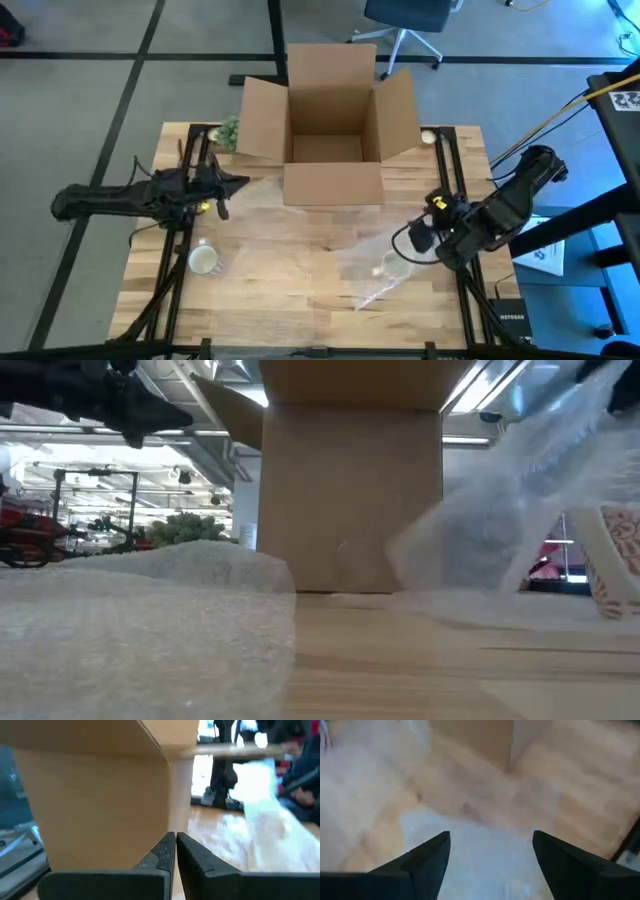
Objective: Wrap mug
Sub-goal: Wrap the orange mug with the bubble wrap
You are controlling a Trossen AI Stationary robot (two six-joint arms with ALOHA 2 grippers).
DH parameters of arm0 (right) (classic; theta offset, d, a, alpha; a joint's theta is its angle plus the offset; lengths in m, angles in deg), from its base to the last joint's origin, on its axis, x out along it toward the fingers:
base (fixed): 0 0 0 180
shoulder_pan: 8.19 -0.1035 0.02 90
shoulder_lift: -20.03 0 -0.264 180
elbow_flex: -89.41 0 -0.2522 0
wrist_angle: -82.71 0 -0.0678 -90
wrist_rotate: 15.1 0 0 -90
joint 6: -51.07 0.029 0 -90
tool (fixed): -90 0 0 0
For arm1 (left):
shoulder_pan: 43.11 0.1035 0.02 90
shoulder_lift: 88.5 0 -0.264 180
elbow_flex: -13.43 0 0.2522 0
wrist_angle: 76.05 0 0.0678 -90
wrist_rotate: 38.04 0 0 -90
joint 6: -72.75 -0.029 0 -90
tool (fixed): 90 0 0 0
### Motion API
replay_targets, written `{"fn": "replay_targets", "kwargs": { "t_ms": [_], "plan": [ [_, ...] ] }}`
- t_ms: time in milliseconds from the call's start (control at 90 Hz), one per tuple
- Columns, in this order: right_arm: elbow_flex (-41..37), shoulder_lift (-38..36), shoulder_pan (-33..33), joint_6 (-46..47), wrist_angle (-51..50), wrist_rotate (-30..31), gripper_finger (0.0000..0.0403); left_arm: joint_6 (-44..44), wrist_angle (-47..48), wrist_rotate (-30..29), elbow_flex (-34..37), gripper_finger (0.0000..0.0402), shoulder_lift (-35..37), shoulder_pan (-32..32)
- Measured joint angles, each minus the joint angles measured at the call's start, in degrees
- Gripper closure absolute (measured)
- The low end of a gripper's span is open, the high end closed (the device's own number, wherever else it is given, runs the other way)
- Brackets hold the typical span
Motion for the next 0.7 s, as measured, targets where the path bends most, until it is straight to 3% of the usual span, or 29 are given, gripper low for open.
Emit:
{"fn": "replay_targets", "kwargs": {
  "t_ms": [133, 322, 444, 533, 700],
  "plan": [
    [-0.38, 0.05, 0.00, -2.05, 0.28, 1.85, 0.0132, 0.55, 0.16, 0.00, -1.63, 0.0402, -7.06, -2.08],
    [-0.58, -0.52, -0.72, -12.42, 11.77, -15.21, 0.0132, 0.04, -0.38, -0.01, -5.30, 0.0402, -15.33, -5.76],
    [-2.97, 0.57, -2.07, -15.26, 20.12, -16.46, 0.0132, 1.00, -0.20, -0.04, -6.82, 0.0402, -20.46, -7.73],
    [-5.67, 2.76, -1.99, -15.28, 20.63, -17.66, 0.0137, 1.62, -0.47, -0.10, -7.76, 0.0402, -23.45, -9.00],
    [-10.08, 7.36, -1.82, -17.99, 23.00, -20.32, 0.0189, 3.60, -1.53, -0.48, -9.51, 0.0402, -28.38, -11.29]
  ]
}}
